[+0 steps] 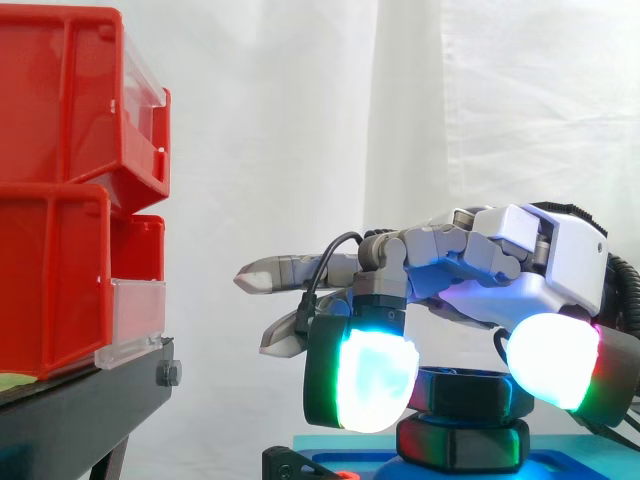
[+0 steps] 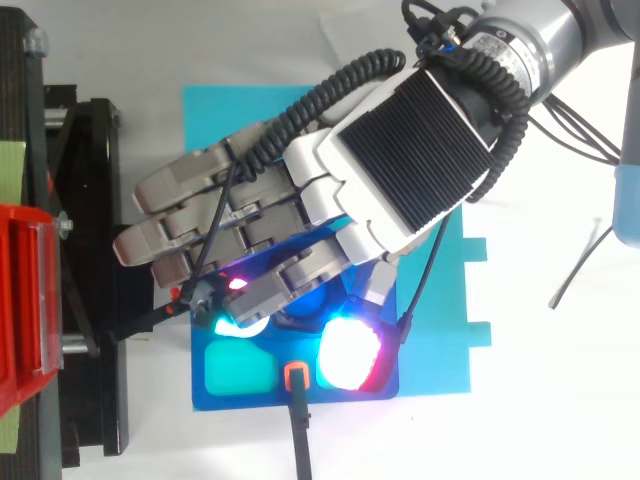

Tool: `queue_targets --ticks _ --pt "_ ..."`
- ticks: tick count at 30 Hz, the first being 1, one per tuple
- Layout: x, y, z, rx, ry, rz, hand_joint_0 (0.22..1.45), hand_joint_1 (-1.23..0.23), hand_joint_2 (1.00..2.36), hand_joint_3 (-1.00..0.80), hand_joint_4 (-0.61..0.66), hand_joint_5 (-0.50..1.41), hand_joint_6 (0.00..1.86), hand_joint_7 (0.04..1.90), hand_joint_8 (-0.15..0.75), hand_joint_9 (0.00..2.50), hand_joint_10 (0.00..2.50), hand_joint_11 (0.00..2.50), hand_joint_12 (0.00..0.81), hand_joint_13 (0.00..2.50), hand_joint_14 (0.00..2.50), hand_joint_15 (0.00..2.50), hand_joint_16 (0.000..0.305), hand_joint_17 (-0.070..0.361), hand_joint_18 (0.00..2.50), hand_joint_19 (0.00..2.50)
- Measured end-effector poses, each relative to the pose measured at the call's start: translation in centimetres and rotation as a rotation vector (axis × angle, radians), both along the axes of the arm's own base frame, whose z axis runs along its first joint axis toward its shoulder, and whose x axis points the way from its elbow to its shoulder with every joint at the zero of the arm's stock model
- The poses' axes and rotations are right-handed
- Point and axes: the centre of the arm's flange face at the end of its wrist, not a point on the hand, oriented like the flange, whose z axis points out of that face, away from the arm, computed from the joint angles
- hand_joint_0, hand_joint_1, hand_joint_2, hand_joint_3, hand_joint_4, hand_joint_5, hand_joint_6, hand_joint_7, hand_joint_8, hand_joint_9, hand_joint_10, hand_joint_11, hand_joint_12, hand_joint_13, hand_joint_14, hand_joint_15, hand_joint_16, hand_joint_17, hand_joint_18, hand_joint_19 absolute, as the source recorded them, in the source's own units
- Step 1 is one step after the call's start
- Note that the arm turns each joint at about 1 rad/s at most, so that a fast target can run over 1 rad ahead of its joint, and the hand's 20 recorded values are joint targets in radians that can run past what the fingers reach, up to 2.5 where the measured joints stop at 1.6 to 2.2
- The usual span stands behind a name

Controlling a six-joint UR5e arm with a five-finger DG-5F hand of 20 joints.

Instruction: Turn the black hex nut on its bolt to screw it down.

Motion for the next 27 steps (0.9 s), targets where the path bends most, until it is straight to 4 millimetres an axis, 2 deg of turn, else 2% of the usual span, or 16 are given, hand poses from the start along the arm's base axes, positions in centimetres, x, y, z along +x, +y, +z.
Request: queue_targets --ticks 27 --pt "-1.0 -3.3 -0.2 -0.016 0.001 -0.014 0.52 -0.26 1.00 -0.50 0.29 -0.08 0.55 1.25 0.321 0.66 0.01 0.25 0.353 0.31 0.00 0.07 0.049 0.111 0.23 0.23"
